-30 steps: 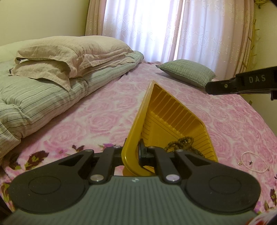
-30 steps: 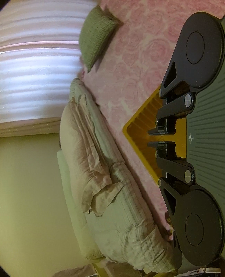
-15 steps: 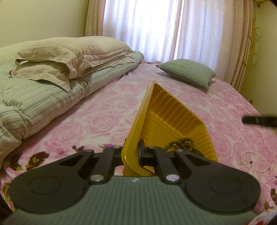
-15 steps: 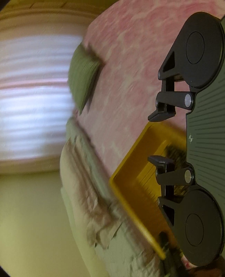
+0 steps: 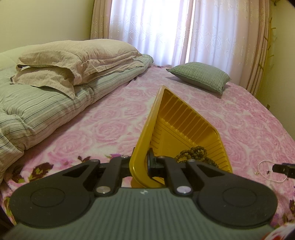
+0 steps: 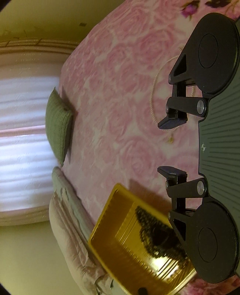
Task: Organize jewelry
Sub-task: 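Grasp the small pearl earring beside the pearl necklace with the right gripper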
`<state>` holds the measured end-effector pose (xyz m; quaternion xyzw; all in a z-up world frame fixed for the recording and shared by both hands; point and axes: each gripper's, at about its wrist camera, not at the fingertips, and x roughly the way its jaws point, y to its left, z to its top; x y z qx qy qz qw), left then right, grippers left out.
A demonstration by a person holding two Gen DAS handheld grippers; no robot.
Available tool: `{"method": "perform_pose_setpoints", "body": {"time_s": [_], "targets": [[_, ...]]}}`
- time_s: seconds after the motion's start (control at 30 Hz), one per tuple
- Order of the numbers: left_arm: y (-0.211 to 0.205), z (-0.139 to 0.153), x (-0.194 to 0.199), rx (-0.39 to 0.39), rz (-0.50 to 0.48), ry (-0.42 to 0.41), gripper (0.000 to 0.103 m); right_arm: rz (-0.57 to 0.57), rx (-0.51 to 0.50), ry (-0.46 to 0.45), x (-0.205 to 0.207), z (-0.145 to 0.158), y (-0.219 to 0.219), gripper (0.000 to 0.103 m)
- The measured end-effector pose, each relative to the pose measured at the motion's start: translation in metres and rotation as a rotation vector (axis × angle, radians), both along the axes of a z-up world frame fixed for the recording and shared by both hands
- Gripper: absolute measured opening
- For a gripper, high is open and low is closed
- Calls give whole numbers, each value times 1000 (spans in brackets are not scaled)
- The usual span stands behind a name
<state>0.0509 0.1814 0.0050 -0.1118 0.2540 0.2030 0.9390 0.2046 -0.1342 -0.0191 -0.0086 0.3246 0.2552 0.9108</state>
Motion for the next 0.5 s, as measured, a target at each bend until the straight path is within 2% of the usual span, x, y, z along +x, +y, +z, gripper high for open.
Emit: {"method": "perform_pose_setpoints", "body": {"time_s": [0.5], "targets": [[2,2,0,7,-1,3,7,-58,-14,20,1,-11,-25,45]]}}
